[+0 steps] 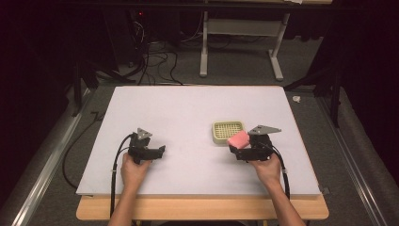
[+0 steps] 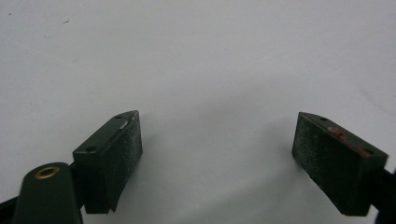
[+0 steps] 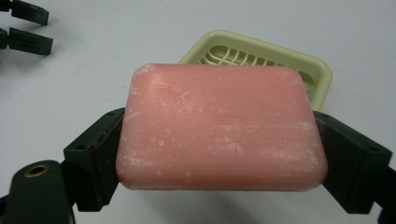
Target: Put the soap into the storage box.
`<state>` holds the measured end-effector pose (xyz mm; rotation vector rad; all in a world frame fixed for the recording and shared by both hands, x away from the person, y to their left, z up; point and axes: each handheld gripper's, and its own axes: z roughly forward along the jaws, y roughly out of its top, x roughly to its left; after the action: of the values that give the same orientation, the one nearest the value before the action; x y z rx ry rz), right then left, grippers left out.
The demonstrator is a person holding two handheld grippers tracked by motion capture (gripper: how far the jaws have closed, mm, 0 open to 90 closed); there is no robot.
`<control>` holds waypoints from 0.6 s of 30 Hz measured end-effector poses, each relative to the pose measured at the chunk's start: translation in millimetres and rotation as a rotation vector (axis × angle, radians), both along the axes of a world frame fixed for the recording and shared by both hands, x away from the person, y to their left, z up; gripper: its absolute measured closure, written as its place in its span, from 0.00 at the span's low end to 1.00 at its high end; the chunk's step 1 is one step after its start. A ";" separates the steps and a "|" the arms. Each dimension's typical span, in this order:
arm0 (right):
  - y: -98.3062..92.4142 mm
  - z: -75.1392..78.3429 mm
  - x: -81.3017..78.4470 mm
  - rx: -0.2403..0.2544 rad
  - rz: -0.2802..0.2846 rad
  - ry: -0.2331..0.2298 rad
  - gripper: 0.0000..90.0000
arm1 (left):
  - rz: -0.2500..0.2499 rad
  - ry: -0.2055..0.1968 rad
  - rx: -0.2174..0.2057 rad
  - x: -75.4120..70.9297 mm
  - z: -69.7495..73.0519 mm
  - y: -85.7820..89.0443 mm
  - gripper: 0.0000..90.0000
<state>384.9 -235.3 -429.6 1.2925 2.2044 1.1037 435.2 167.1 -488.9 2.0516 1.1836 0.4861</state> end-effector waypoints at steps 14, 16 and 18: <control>14.2 1.3 22.6 -0.022 -0.027 0.029 0.15 | 0.003 -0.002 0.006 -0.3 0.0 -0.5 0.18; 16.6 -0.1 26.8 -0.027 -0.028 0.033 0.15 | 0.003 -0.003 0.005 -0.3 -0.1 -0.5 0.18; 18.4 -1.8 30.1 -0.026 -0.029 0.039 0.15 | 0.003 -0.003 0.005 -0.3 -0.1 -0.5 0.18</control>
<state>415.0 -216.9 -431.4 1.3419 2.2128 1.0447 434.9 166.6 -488.9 2.0529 1.1850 0.4940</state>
